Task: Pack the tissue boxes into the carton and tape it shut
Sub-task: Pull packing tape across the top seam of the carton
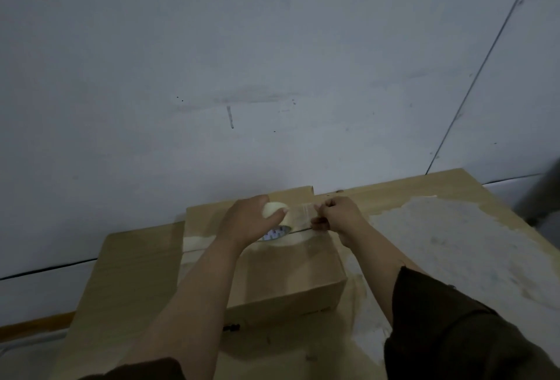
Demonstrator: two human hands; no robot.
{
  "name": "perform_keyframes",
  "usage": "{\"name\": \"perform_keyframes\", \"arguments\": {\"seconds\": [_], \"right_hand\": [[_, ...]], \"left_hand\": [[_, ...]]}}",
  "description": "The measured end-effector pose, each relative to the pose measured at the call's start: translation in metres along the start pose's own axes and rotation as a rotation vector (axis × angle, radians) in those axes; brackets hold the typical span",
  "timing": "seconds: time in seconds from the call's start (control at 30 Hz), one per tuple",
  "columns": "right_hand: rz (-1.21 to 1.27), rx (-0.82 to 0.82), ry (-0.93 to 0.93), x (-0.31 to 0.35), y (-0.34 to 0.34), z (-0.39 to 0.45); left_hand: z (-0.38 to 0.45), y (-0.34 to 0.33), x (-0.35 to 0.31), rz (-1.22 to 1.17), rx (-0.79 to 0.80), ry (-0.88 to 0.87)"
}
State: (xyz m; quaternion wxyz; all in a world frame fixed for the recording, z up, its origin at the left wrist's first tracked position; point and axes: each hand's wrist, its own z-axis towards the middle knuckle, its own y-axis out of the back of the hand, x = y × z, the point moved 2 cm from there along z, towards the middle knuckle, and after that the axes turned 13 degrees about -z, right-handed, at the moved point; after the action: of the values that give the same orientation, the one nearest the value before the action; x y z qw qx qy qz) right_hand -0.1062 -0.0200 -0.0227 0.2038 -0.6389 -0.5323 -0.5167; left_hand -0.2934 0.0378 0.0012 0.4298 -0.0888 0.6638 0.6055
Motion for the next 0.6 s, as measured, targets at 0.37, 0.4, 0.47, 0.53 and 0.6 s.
{"name": "perform_keyframes", "arguments": {"seconds": [0.37,0.4,0.47,0.53,0.6], "right_hand": [[-0.093,-0.107,-0.053,-0.016,0.025,0.015],[-0.089,-0.109,-0.063,-0.017,0.029,0.016],[-0.093,-0.09,-0.074,-0.015,0.033,0.017],[-0.084,-0.069,-0.099,-0.015,0.035,0.018],[-0.055,-0.05,-0.117,-0.017,0.033,0.019]], "left_hand": [[0.02,-0.005,-0.023,0.299,0.155,-0.033],[0.024,-0.006,-0.024,0.39,0.189,-0.041],[0.033,-0.009,-0.025,0.488,0.239,-0.038],[0.037,-0.013,-0.028,0.545,0.267,-0.019],[0.036,-0.015,-0.028,0.581,0.27,-0.01]]}}
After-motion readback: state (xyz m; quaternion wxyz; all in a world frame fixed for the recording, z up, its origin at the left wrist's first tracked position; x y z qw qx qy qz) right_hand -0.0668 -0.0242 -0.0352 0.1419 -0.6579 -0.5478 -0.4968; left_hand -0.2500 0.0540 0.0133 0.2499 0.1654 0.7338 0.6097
